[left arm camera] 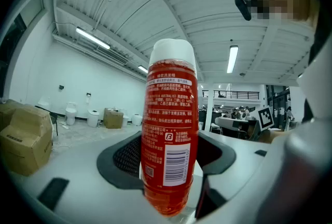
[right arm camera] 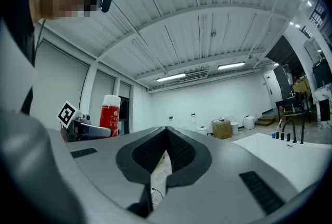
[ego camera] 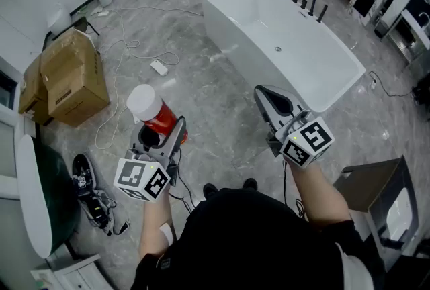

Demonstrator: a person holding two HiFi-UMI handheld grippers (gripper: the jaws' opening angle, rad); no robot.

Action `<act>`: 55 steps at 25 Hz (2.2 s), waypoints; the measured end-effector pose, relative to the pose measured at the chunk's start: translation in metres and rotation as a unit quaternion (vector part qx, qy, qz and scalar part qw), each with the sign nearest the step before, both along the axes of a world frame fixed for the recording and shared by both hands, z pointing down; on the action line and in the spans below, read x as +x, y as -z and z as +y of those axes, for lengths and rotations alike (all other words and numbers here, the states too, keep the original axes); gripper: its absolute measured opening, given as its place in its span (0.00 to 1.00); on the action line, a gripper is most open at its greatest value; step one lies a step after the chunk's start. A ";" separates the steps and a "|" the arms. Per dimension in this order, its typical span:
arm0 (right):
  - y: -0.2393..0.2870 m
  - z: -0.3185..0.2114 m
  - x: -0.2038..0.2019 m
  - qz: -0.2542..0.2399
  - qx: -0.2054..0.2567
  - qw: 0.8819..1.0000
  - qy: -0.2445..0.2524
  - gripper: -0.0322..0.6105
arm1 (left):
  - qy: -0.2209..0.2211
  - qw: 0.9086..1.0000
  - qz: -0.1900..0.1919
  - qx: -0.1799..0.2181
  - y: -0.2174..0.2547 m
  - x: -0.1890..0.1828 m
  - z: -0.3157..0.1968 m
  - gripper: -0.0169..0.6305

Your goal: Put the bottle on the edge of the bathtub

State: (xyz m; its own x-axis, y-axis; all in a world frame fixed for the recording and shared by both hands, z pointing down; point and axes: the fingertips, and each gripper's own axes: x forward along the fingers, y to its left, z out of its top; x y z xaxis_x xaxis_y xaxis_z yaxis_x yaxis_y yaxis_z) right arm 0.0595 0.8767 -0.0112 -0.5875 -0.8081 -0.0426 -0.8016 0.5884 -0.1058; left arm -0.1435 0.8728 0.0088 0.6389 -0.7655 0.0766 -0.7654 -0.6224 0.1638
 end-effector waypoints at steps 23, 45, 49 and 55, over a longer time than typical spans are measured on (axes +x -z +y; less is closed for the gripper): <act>-0.020 -0.009 -0.114 0.001 -0.027 0.997 0.073 0.09 | 0.005 1.000 0.000 0.002 -0.008 -0.081 0.012 0.49; -0.064 -0.160 -0.078 -0.029 -0.083 0.994 0.061 0.09 | 0.019 0.999 0.004 -0.028 -0.032 -0.078 -0.144 0.49; -0.062 -0.213 -0.056 -0.031 -0.089 0.993 0.067 0.09 | 0.029 0.999 0.005 -0.029 -0.030 -0.059 -0.190 0.49; -0.060 -0.269 -0.038 -0.028 -0.083 0.991 0.106 0.09 | 0.041 0.998 0.022 -0.036 -0.029 -0.029 -0.247 0.49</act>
